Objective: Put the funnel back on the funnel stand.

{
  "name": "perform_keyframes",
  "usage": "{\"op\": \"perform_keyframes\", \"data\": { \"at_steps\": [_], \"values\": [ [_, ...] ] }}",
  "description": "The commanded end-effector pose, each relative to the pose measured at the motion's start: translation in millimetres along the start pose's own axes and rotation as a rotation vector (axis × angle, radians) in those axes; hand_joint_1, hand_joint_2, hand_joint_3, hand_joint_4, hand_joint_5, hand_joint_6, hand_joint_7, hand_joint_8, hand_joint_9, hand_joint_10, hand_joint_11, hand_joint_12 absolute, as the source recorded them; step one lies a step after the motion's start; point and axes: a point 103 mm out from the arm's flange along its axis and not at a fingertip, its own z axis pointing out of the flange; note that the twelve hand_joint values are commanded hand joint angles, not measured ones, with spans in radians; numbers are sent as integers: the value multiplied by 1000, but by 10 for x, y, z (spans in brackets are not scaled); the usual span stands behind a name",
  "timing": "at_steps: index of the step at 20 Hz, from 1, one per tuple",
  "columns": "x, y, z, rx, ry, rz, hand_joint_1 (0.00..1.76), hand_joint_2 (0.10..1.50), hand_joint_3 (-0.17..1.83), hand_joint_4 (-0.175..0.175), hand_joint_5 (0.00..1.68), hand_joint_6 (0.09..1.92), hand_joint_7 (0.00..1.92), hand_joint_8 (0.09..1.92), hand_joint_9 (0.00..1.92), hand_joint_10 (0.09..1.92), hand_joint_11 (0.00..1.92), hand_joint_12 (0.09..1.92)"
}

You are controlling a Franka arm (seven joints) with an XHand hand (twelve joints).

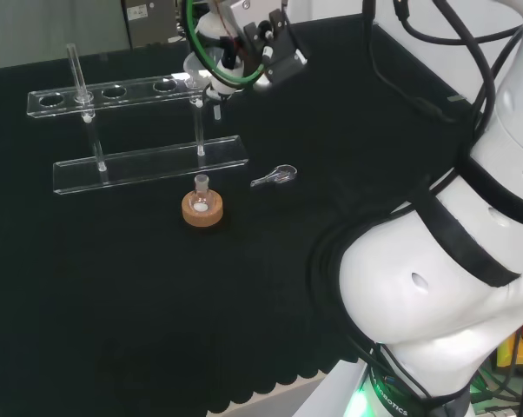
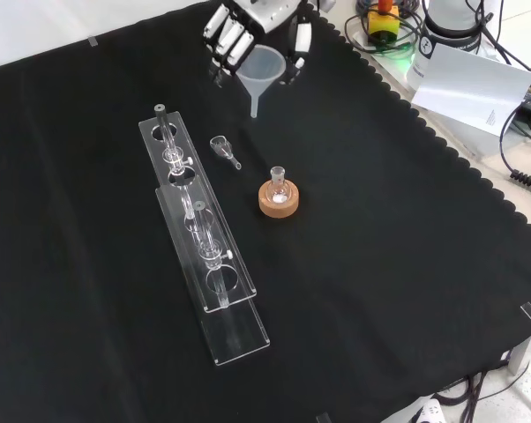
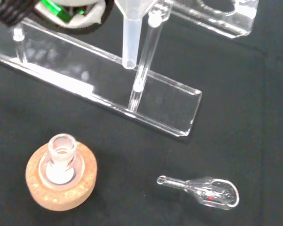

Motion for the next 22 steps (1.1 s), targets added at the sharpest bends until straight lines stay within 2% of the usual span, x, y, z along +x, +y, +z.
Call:
{"op": "perform_keyframes", "data": {
  "at_steps": [1,12,22],
  "values": [
    [-122,-2,-75,-13,13,21,866,682,584,-67,518,110,342,723,759,617,386,1308],
    [-553,332,-128,-40,51,63,867,681,587,-67,520,115,347,723,760,617,387,1308],
    [-876,900,-181,-39,108,56,869,680,590,-69,519,118,359,724,772,619,391,1308]
  ]
}}
